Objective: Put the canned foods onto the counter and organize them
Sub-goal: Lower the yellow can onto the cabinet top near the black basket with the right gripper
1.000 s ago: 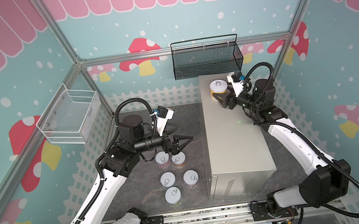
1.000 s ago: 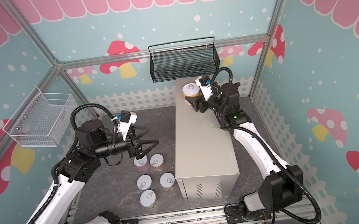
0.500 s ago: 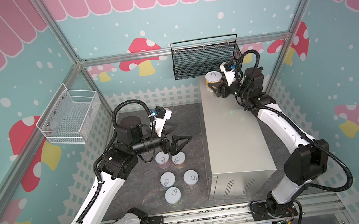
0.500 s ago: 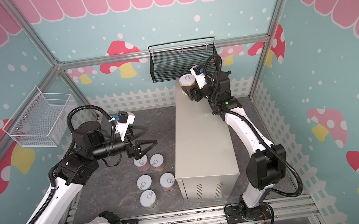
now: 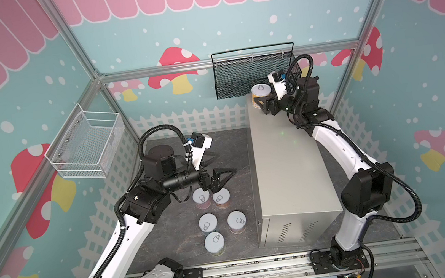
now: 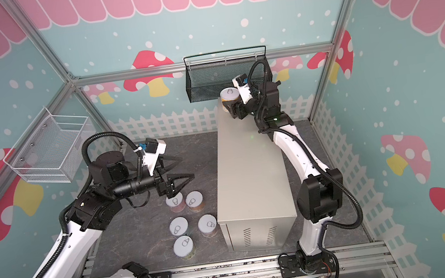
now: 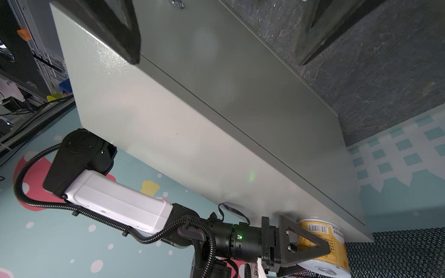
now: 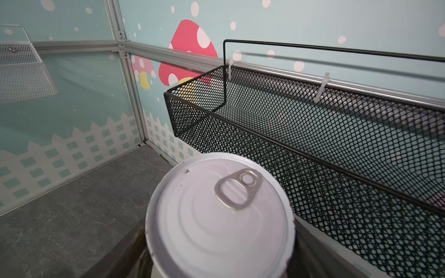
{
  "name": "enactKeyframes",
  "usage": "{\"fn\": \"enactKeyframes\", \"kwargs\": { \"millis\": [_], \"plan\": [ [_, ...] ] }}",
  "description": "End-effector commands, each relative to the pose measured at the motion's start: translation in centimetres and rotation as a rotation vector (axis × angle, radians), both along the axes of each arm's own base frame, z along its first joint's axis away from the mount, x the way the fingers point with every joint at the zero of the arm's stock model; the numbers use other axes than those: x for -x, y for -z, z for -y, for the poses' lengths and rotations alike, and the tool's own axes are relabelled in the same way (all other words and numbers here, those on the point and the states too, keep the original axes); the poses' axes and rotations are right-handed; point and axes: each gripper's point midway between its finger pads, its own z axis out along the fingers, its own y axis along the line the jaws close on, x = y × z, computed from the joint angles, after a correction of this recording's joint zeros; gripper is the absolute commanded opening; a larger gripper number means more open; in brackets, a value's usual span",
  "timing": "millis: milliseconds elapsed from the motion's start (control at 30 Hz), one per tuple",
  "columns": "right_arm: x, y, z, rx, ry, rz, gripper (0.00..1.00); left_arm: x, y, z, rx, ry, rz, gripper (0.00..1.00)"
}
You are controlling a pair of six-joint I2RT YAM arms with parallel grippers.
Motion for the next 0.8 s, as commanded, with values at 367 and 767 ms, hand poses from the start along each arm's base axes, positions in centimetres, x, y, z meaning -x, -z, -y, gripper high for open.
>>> {"fn": "enactKeyframes", "kwargs": {
  "millis": [367, 767],
  "plan": [
    [-1.4, -0.6, 0.3, 0.012, 0.008, 0.03, 0.82, -0.3, 0.6, -0.2, -0.02, -0.014, 0.021, 1.0],
    [2.3, -2.2, 2.4, 0.001, 0.088, 0.023, 0.98, -1.9, 1.5, -0.4, -0.044, -0.079, -0.015, 0.99]
  ]
}}
